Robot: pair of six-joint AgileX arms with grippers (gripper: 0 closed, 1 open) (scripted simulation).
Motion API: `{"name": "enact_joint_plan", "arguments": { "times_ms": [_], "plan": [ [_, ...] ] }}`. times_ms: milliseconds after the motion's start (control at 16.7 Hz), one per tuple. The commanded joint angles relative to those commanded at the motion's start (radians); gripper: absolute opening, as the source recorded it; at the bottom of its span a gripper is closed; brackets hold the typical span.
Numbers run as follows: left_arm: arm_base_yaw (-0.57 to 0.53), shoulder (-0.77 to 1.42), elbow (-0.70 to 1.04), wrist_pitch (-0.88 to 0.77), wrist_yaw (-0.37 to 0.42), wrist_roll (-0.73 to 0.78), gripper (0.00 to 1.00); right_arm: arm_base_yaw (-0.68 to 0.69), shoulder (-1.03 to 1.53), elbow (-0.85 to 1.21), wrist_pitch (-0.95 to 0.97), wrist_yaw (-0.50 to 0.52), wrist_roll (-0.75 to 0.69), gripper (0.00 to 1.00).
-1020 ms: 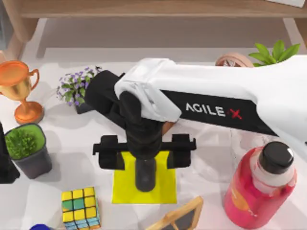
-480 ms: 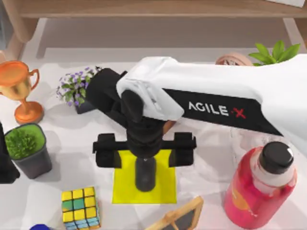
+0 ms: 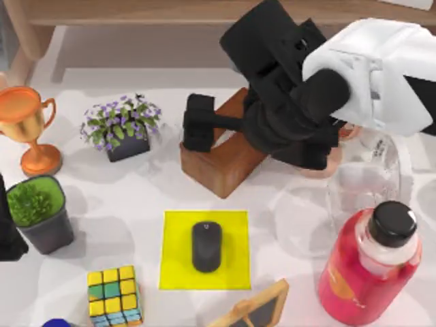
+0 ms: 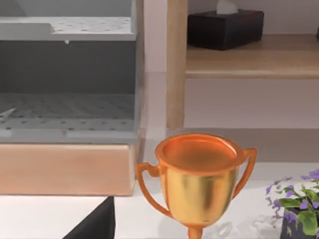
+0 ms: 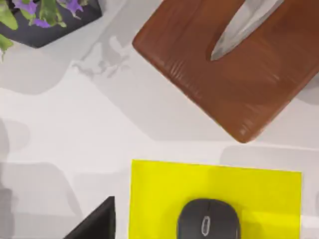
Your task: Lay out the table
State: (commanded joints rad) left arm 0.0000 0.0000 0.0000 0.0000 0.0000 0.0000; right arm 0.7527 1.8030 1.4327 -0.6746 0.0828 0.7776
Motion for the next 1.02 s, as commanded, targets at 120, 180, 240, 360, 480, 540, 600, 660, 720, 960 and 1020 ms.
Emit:
{"name": "enact_joint_plan", "arguments": {
  "times_ms": [120, 180, 240, 360, 480, 540, 600, 660, 720, 960, 1020],
  "plan": [
    [0.0, 0.0, 0.0, 0.0, 0.0, 0.0, 1.0, -0.069, -0.161, -0.131, 0.117, 0.007, -0.039, 1.0],
    [0.0, 0.0, 0.0, 0.0, 0.0, 0.0, 1.0, -0.108, -0.245, -0.204, 0.177, 0.01, -0.06, 1.0],
    [0.0, 0.0, 0.0, 0.0, 0.0, 0.0, 1.0, -0.148, -0.331, -0.278, 0.239, 0.014, -0.083, 1.0],
    [0.0, 0.0, 0.0, 0.0, 0.0, 0.0, 1.0, -0.235, -0.502, -0.433, 0.366, 0.022, -0.137, 1.0],
    [0.0, 0.0, 0.0, 0.0, 0.0, 0.0, 1.0, -0.326, -0.669, -0.592, 0.493, 0.029, -0.198, 1.0],
    [0.0, 0.0, 0.0, 0.0, 0.0, 0.0, 1.0, -0.372, -0.747, -0.669, 0.557, 0.031, -0.232, 1.0],
    [0.0, 0.0, 0.0, 0.0, 0.0, 0.0, 1.0, -0.419, -0.824, -0.746, 0.62, 0.033, -0.265, 1.0],
    [0.0, 0.0, 0.0, 0.0, 0.0, 0.0, 1.0, -0.464, -0.892, -0.818, 0.68, 0.034, -0.302, 1.0],
    [0.0, 0.0, 0.0, 0.0, 0.0, 0.0, 1.0, -0.509, -0.961, -0.89, 0.739, 0.035, -0.339, 1.0],
    [0.0, 0.0, 0.0, 0.0, 0.0, 0.0, 1.0, -0.671, -1.177, -1.128, 0.962, 0.027, -0.486, 1.0],
    [0.0, 0.0, 0.0, 0.0, 0.0, 0.0, 1.0, -0.706, -1.216, -1.175, 1.013, 0.022, -0.524, 1.0]
  ]
}}
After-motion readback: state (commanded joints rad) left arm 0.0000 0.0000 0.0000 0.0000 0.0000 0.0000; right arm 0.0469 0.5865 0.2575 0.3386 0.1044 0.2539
